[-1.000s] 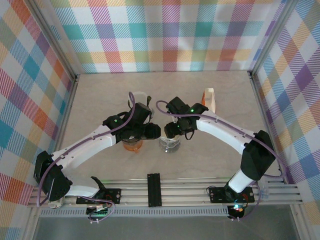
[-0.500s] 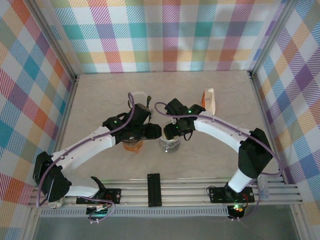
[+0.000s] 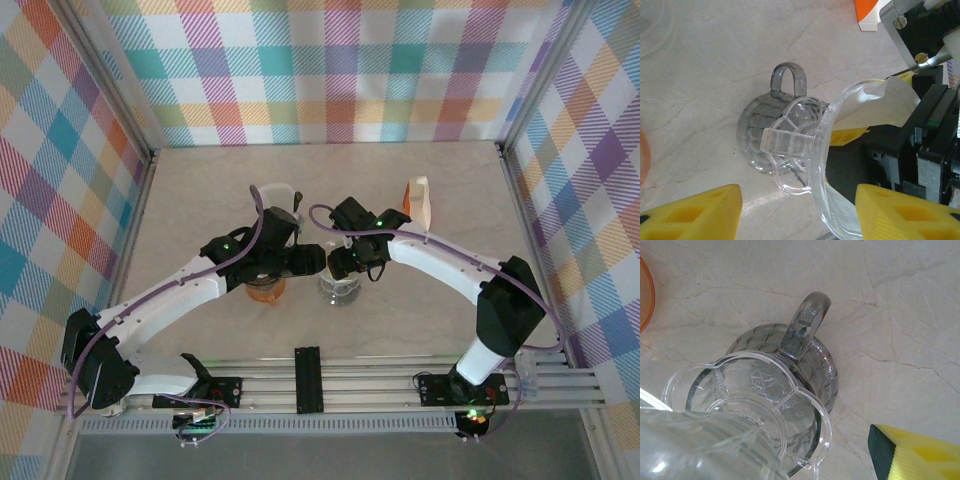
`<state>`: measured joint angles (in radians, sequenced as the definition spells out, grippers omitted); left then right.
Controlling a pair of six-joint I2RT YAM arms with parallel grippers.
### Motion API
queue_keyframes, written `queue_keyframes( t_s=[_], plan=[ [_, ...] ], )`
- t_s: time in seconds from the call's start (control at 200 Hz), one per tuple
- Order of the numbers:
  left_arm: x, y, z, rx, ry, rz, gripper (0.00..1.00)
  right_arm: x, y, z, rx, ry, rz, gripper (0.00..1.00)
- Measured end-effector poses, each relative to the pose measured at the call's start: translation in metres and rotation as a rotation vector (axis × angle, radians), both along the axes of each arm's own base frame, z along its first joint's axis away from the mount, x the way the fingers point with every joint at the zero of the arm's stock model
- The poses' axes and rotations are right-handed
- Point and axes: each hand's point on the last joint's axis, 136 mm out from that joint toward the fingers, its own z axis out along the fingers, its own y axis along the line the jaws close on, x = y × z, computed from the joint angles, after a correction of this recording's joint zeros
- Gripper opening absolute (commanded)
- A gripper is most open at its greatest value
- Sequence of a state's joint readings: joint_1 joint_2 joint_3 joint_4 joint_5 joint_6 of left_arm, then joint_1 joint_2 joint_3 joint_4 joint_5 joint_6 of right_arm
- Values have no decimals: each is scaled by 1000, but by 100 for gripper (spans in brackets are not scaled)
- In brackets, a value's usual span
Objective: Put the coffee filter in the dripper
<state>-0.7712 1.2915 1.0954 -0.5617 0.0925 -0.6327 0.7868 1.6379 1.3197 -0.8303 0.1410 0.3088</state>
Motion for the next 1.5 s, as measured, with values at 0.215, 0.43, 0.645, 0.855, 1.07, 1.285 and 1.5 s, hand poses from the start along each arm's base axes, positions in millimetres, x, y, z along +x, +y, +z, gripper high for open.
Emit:
queue_keyframes(
  t_s=[0.215, 0.43, 0.645, 0.855, 1.07, 1.285, 1.5],
  plan=[
    [3, -3, -4, 1, 5, 5, 46, 0, 0, 0, 1, 0, -2, 73],
    [4, -3, -6, 6, 8, 7, 33, 0, 0, 0, 1, 1, -3, 74],
    [4, -3, -7, 7, 12, 6, 26, 0, 0, 0, 3, 2, -9, 74],
    [3, -5, -7, 1, 15, -1, 24, 0, 0, 0, 6, 4, -19, 75],
    [3, -5, -8, 2, 15, -1, 23, 0, 0, 10, 25, -15, -21, 76],
    [3, -5, -7, 1, 15, 0, 23, 1, 1, 21, 48, -37, -23, 76],
    [3, -5, -8, 2, 16, 0, 23, 1, 0, 15, 33, -28, -26, 76]
  ],
)
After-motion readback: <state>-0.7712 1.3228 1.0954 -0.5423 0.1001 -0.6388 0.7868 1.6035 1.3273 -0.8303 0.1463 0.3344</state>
